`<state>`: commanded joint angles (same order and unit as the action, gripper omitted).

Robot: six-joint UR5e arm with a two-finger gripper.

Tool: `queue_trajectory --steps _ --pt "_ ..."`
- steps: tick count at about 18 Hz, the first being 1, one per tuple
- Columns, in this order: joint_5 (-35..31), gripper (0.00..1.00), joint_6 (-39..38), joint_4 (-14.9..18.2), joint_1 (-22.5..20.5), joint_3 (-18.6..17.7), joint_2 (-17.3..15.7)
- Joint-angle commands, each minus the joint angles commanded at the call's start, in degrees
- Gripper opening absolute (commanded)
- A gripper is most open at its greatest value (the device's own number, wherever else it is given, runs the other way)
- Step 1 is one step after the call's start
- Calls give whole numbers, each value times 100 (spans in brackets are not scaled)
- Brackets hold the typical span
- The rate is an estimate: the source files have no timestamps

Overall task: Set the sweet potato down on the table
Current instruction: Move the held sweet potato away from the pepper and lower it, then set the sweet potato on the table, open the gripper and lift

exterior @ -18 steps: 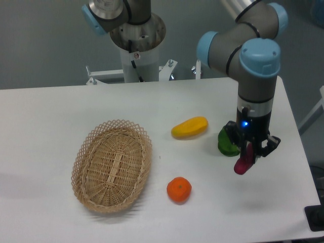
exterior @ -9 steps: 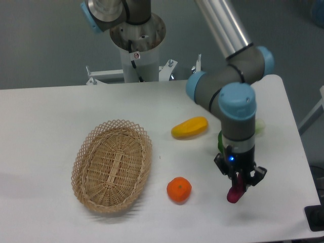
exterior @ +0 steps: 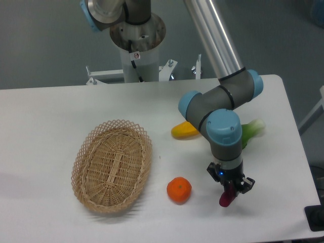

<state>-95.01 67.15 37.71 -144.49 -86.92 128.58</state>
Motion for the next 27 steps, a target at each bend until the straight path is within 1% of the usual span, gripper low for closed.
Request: queue_trajectory --steps 5,7,8,9,11,12,16,21,25,27 --pt "0 26 0 0 -9 0 27" --pt "0 29 0 0 0 -9 27" --pt "0 37 0 0 0 -9 18" --pt "0 51 0 0 0 -9 9" --pt "-9 95 -8 0 0 0 -35" --pt "0 100 0 0 -9 -9 -87" --pt "-9 100 -88 18 -9 0 -316" --pt "26 100 -114 26 -18 44 -781" --pt "18 100 -44 53 -88 202 -1080" --pt "-9 100 122 175 -219 299 -1238"
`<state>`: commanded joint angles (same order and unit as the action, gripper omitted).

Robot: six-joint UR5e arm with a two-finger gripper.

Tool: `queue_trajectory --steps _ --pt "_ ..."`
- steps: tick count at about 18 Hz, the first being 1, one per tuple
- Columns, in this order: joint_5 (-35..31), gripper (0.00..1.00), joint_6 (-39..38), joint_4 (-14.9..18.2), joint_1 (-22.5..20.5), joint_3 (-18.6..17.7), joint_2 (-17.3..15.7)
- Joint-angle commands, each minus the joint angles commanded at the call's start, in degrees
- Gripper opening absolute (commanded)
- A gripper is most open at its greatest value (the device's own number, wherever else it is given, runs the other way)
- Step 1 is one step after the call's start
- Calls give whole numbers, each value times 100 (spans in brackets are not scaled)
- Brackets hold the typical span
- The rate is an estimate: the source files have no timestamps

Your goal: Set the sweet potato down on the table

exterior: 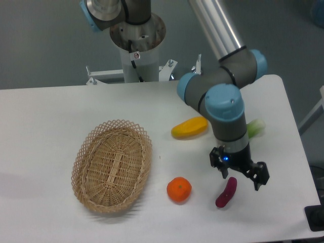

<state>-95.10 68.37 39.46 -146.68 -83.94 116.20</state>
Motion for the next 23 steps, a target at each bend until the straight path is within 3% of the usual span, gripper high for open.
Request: queue_trajectory --steps 9,13,16,23 --pt "368 100 2581 2117 -1115 18 -871" --pt "921 100 3260 2487 -1599 -26 -1020" --pt "1274 100 3954 2506 -1898 -175 -1117" --pt "1283 100 4079 2488 -1952 -237 -1170"
